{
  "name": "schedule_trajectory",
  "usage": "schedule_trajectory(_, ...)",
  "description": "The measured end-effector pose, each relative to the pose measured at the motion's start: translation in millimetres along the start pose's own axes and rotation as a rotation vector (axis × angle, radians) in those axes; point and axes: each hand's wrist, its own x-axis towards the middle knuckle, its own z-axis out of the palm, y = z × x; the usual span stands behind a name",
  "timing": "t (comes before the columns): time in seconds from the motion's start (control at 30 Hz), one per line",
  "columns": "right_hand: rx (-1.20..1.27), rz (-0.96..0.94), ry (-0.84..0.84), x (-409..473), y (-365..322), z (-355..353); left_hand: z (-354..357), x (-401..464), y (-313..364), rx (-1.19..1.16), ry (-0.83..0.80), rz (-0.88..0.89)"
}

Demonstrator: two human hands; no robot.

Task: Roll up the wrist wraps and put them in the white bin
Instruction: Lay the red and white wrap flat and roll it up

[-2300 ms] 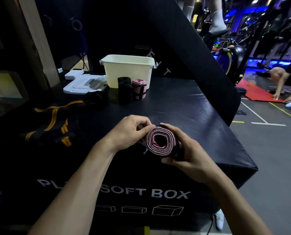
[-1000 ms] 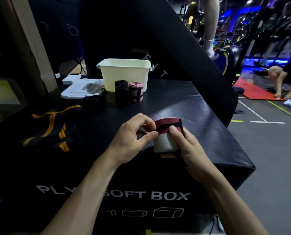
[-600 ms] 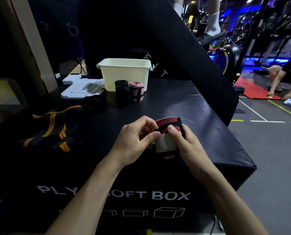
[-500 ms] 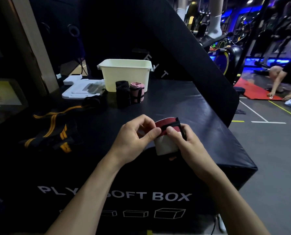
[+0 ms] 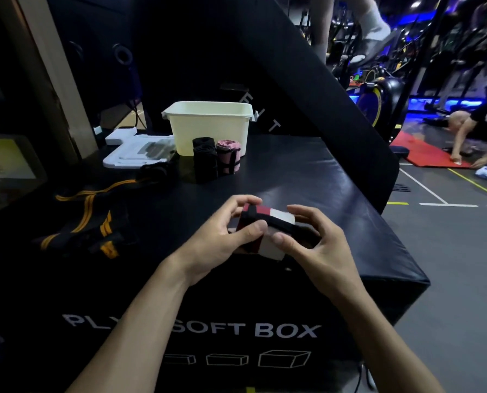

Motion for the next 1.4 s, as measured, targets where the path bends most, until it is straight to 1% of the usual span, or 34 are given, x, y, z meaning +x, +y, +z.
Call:
schedule_trajectory(0.07, 0.13, -0.003, 0.064, -0.8, 0.7, 1.4, -1.8, 2.9, -0.3, -0.059, 0.075, 0.03)
schedule_trajectory(0.13, 0.242, 0.012, 0.122, 0.3, 1.2, 1.6, -3.8, 5.5, -1.3, -0.035, 0.15, 0.082)
schedule_trajectory(0.27, 0.334, 0.076, 0.144, 1.0, 0.2, -0.6, -4.4, 7.1, -3.1, 0.038, 0.225, 0.17)
schedule_trajectory(0.4, 0.414, 0.125, 0.112, 2.7, -2.7, -4.9, -3.6, 8.7, -6.6, 0.056, 0.296, 0.179)
schedule_trajectory(0.5, 0.49, 0.137, 0.181, 5.6, -2.5, -4.9, -4.3, 10.4, -8.5, 0.148, 0.352, 0.2)
schedule_trajectory(0.57, 0.619, 0.155, 0.227, 8.3, -6.6, -5.7, -3.8, 11.1, -9.9, 0.203, 0.384, 0.196)
schedule_trajectory(0.63, 0.771, 0.179, 0.23, 11.6, -11.3, -8.4, -3.5, 11.6, -11.6, 0.229, 0.404, 0.176)
schedule_trajectory(0.7, 0.841, 0.214, 0.201, 13.7, -14.0, -11.3, -3.4, 12.2, -13.2, 0.223, 0.414, 0.158)
schedule_trajectory(0.87, 0.87, 0.351, 0.13, 15.3, -14.5, -8.3, -3.1, 12.7, -17.4, 0.172, 0.418, 0.147)
schedule_trajectory(1.03, 0.995, 0.449, 0.079, 15.5, -13.6, -9.1, -3.2, 12.8, -15.7, 0.173, 0.36, 0.133)
schedule_trajectory(1.17, 1.152, 0.481, 0.063, 13.6, -18.1, -10.3, -4.2, 10.3, -13.4, 0.188, 0.319, 0.134)
schedule_trajectory(1.27, 1.119, 0.507, 0.072, 14.1, -17.2, -9.6, -6.0, 10.3, -13.1, 0.2, 0.297, 0.133)
schedule_trajectory(1.4, 0.97, 0.482, 0.071, 14.1, -13.6, -12.7, -7.6, 10.1, -11.1, 0.173, 0.311, 0.15)
